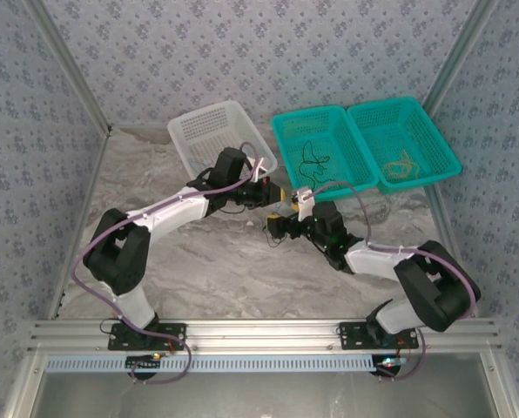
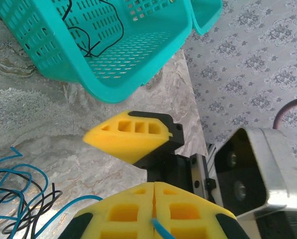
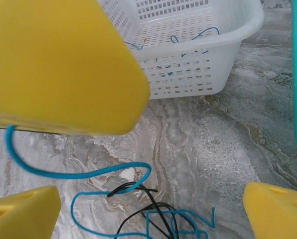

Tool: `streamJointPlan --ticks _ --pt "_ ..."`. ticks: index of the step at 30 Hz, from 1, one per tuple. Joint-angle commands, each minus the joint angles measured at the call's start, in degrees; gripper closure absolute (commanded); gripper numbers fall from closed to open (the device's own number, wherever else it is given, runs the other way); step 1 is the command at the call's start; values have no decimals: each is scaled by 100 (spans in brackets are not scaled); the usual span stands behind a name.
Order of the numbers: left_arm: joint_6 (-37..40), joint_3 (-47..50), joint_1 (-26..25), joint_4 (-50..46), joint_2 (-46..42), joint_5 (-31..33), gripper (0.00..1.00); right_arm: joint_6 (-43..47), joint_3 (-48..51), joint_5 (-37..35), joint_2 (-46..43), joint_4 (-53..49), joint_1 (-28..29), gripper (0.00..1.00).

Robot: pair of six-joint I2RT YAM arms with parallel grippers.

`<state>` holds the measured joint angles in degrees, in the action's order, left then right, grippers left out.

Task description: Untangle the cables

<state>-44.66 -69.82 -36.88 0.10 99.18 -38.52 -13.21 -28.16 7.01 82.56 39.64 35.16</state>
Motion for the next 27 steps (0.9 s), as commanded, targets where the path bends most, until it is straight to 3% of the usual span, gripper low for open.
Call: streamJointPlan --ticks 1,9,27 --pt "-22 -253 -46 -23 67 -164 100 230 -289 -190 228 650 75 4" --pt "29 -322 -47 -129 85 -139 99 89 -376 -643 551 1019 194 18" --pt "99 -180 -47 -154 -56 38 98 220 -575 -675 135 -237 308 83"
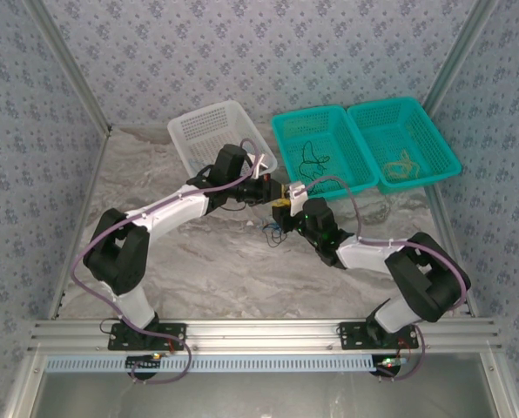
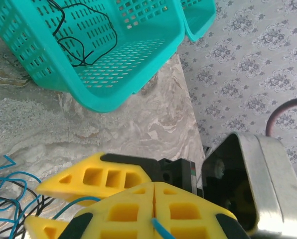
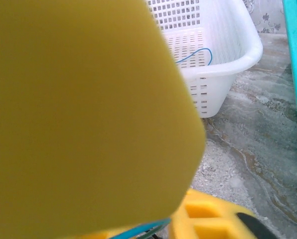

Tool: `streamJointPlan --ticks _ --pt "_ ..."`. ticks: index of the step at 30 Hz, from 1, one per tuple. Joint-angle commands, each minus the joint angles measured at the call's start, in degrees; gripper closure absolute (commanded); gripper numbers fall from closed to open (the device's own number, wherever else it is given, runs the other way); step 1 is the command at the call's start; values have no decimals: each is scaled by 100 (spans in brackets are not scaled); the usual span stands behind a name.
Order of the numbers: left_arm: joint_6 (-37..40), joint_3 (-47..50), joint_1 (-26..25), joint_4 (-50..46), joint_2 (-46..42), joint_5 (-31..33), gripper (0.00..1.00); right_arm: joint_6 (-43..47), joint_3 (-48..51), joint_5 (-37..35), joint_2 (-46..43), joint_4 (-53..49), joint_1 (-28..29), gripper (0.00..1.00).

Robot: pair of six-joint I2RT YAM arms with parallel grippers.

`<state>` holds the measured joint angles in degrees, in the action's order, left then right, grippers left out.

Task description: Untangle the cables

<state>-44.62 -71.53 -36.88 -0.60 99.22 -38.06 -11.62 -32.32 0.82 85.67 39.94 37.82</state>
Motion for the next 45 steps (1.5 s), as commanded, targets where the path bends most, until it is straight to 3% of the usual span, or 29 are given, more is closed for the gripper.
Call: streamJointPlan --ticks 1,4,24,31,39,45 --pt "103 -19 -40 -106 -64 -8 97 78 -174 -29 -198 -329 41 89" --pt "154 -36 -46 -133 -91 0 97 116 -244 40 -251 -540 43 100" --pt "262 399 177 182 -700 -120 84 -66 -607 6 -217 -1300 -11 100" --pt "264 898 559 504 -1221 8 58 -277 -602 -33 -178 -1392 -120 100" --pt "634 1482 821 240 -1922 1166 15 -481 -697 87 -183 -1465 -226 100" --pt "770 2083 828 903 -2293 1441 1 -737 -737 302 -282 -1498 -310 100"
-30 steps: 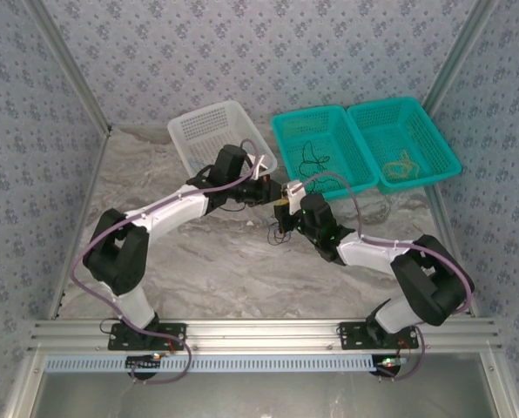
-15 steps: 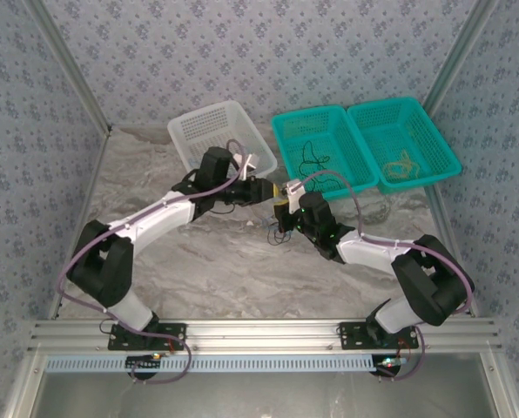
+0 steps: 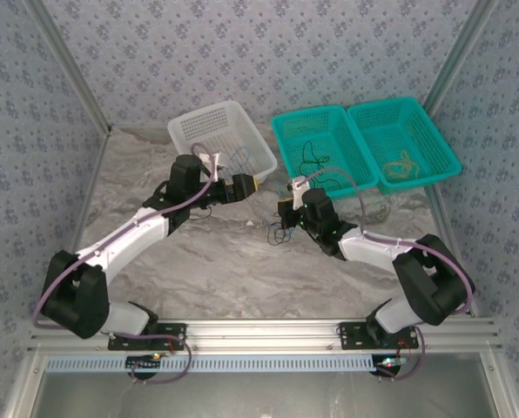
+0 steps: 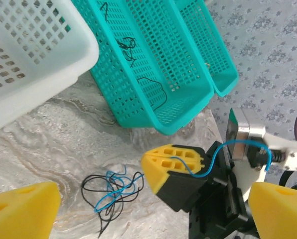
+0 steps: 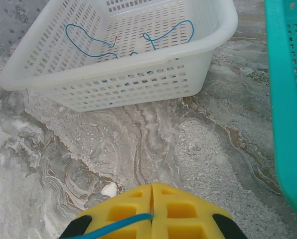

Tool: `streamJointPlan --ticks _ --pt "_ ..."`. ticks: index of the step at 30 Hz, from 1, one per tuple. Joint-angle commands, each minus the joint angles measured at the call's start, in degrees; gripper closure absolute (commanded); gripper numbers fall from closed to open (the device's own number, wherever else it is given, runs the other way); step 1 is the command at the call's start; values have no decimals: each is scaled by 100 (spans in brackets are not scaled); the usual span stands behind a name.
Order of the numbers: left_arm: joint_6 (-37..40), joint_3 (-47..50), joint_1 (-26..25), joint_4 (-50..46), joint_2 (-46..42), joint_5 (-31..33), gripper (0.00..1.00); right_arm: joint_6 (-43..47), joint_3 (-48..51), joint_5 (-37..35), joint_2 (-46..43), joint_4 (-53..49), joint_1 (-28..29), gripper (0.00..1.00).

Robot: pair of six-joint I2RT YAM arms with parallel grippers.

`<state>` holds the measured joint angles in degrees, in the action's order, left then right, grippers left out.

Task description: Untangle the cables

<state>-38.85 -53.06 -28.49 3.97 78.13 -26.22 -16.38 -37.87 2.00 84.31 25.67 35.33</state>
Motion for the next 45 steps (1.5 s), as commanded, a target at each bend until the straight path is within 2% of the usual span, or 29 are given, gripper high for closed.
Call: streamJointPlan --ticks 1,5,9,12,15,16,19,22,26,32,38,45 --pt "245 346 -24 609 -209 248 1 -342 -185 272 -189 -88 -95 100" --pt "607 808 -117 1181 -293 275 1 -795 -211 423 -323 -392 -218 100" --pt "1386 1098 -433 1396 -325 515 1 -1591 -206 450 -411 -941 -459 100" --pt "2076 1174 -809 1265 -240 826 1 -2263 5 664 -484 -984 -648 100" --pt "2477 1324 -1262 1386 -88 1644 1 -2674 208 603 -632 -1054 -708 100" --pt "2592 1421 -1355 1567 -35 1740 1 -2783 240 508 -697 -1194 -714 100" --pt "2706 1547 -1474 1917 203 1607 1 -3060 367 229 -867 -1483 -738 100" --pt "2888 1309 -1568 1599 496 1486 1 -3241 550 127 -999 -1530 -794 100" --pt "3365 1072 -1846 1345 842 1507 8 -3367 681 157 -1109 -1599 -867 100" --pt "3042 632 -2019 1076 1544 1119 32 -3465 750 43 -1203 -1722 -906 100" --pt "2808 575 -2306 1338 1878 1021 32 -3578 798 5 -1191 -1745 -940 100" --pt "2603 154 -2606 740 2242 1838 39 -3625 828 -24 -1181 -1767 -945 100"
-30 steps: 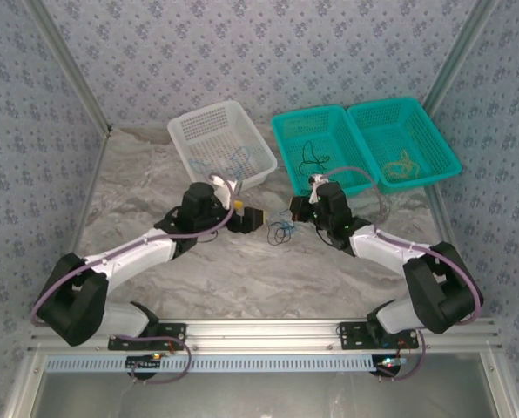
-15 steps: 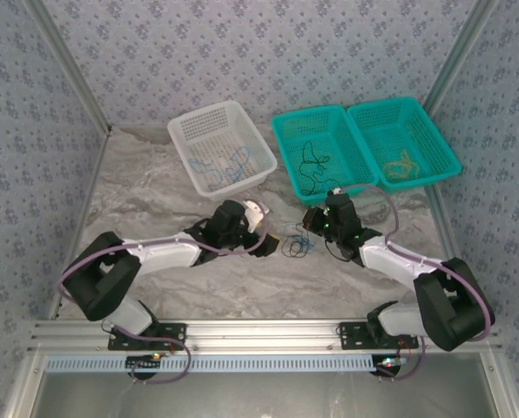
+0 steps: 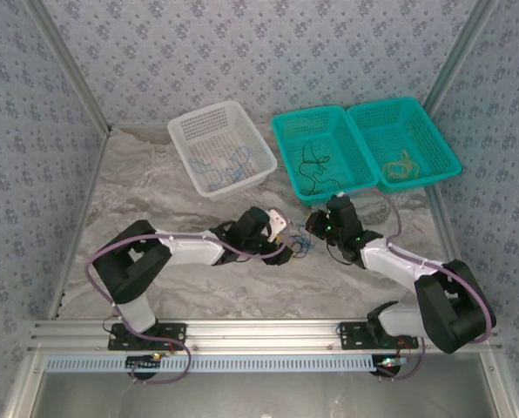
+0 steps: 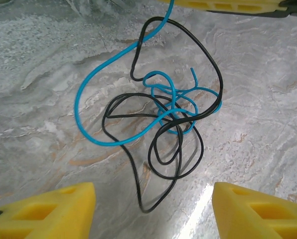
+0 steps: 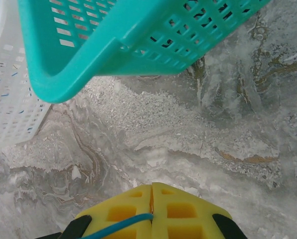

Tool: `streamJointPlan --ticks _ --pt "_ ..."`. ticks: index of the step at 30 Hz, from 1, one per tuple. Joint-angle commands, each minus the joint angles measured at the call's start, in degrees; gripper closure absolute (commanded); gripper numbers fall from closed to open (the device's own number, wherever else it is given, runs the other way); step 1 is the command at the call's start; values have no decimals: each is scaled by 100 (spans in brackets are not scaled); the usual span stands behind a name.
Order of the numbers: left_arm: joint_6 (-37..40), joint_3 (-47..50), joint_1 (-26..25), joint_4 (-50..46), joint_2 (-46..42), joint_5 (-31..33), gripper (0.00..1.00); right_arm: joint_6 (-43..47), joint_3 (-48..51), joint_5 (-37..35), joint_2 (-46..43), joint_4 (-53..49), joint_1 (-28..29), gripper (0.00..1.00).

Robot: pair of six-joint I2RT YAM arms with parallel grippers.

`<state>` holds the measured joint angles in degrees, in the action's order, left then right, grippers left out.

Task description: Untangle the cables

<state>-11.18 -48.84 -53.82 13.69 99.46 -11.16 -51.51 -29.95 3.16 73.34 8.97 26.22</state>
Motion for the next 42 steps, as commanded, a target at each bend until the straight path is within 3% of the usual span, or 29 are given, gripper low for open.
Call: streamJointPlan --ticks 1,18,31,35,39,42 --pt "-224 -307 -93 -256 162 418 41 -120 41 -124 -76 -93 -33 100" --pt "-394 -671 -116 -531 586 507 57 -244 46 -175 -49 -124 -51 100" --pt "-701 -600 -105 -536 350 1059 100 -277 63 -229 -92 -585 -161 100" --pt "-910 -653 -93 -622 39 1268 100 -176 154 -134 -194 -693 -221 85" --pt "-1117 -686 -20 -632 -300 1324 100 -57 178 -76 -326 -950 -329 82" --pt "-1150 -730 46 -631 -538 1188 100 102 192 -44 -470 -1061 -403 68"
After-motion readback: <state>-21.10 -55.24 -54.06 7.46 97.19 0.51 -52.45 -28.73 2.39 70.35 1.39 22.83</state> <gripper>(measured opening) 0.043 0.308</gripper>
